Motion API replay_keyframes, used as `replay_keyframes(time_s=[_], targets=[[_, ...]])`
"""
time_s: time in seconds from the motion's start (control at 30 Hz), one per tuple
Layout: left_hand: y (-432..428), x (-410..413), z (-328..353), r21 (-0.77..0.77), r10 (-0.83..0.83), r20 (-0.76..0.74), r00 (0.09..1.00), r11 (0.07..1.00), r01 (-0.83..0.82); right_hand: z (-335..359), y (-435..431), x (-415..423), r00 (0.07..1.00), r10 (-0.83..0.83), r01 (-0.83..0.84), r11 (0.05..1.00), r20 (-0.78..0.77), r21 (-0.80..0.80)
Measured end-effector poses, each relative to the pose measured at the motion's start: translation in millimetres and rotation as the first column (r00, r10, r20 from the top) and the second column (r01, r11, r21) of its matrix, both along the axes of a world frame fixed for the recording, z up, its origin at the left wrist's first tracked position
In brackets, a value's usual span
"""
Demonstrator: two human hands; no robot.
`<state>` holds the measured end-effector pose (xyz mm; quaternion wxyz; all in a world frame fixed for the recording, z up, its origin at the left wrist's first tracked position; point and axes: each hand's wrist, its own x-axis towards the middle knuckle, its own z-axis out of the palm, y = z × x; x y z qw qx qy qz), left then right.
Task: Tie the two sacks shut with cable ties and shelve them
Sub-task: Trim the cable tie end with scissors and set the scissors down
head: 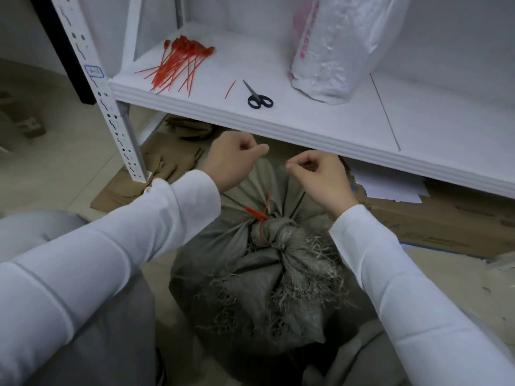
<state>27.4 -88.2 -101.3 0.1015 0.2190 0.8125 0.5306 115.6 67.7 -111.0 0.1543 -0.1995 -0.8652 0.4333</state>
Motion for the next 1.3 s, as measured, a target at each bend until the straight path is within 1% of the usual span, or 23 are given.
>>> replay_keyframes(time_s=[0.13, 0.27, 0.4, 0.47, 0.53, 0.67, 0.77, 0.83, 0.9, 0.93, 1.07, 1.1, 1.23, 1.3], targets=[[-7.8, -15.1, 16.9, 0.087, 0.040, 0.056, 0.998, 0.995, -0.045, 7.3, -2.0, -48.6, 0.999, -0.031, 0.030, 0.998, 0.018, 0.050], [-4.9, -25.8, 25.7, 0.083, 0.031, 0.041, 0.999, 0.996, -0.034, 3.4, -8.7, -99.1, 0.993, -0.028, 0.000, 0.971, 0.116, 0.238], [-2.4, -38.8, 25.4, 0.050, 0.016, 0.035, 0.999, 0.999, -0.018, 1.5, -15.5, -141.4, 0.984, -0.017, -0.065, 0.894, 0.179, 0.444], [-2.6, -43.7, 24.8, 0.059, 0.023, 0.047, 0.999, 0.998, -0.026, 1.8, -13.2, -158.5, 0.979, -0.020, -0.087, 0.858, 0.202, 0.507], [-1.9, -47.0, 22.6, 0.059, 0.026, 0.050, 0.998, 0.998, -0.029, -1.1, -7.7, -172.5, 0.971, -0.037, -0.096, 0.847, 0.238, 0.523], [-1.2, -53.7, 20.2, 0.058, 0.018, 0.079, 0.997, 0.998, -0.023, -11.5, 5.5, -192.2, 0.923, -0.087, -0.125, 0.852, 0.374, 0.508], [-2.8, -58.2, 21.7, 0.046, 0.030, 0.077, 0.997, 0.998, -0.034, -11.3, 9.1, -196.3, 0.895, -0.120, -0.147, 0.830, 0.430, 0.538], [-2.9, -59.7, 20.6, 0.038, 0.026, 0.084, 0.996, 0.999, -0.029, -9.5, 9.6, -197.8, 0.903, -0.155, -0.115, 0.812, 0.401, 0.572], [-1.9, -59.7, 18.9, 0.037, 0.018, 0.099, 0.995, 0.999, -0.021, -7.4, 9.5, -199.6, 0.926, -0.185, -0.062, 0.787, 0.330, 0.614], [-1.2, -59.3, 18.4, 0.036, 0.015, 0.102, 0.995, 0.999, -0.019, -7.4, 9.8, -201.2, 0.934, -0.179, -0.061, 0.774, 0.310, 0.631], [1.7, -56.6, 19.9, 0.049, 0.002, 0.112, 0.994, 0.999, -0.007, -8.2, 5.8, -201.3, 0.929, -0.151, -0.112, 0.757, 0.339, 0.644], [1.7, -55.8, 21.0, 0.056, 0.001, 0.112, 0.994, 0.998, -0.008, -8.4, 4.3, -200.4, 0.926, -0.160, -0.115, 0.742, 0.341, 0.660], [-0.2, -53.3, 21.5, 0.056, -0.006, 0.107, 0.994, 0.998, 0.000, -8.0, 0.5, -194.2, 0.937, -0.250, -0.038, 0.622, 0.244, 0.782], [-1.7, -52.6, 20.3, 0.053, -0.007, 0.106, 0.994, 0.999, 0.001, -8.2, 2.3, -189.3, 0.938, -0.273, -0.008, 0.600, 0.214, 0.800]])
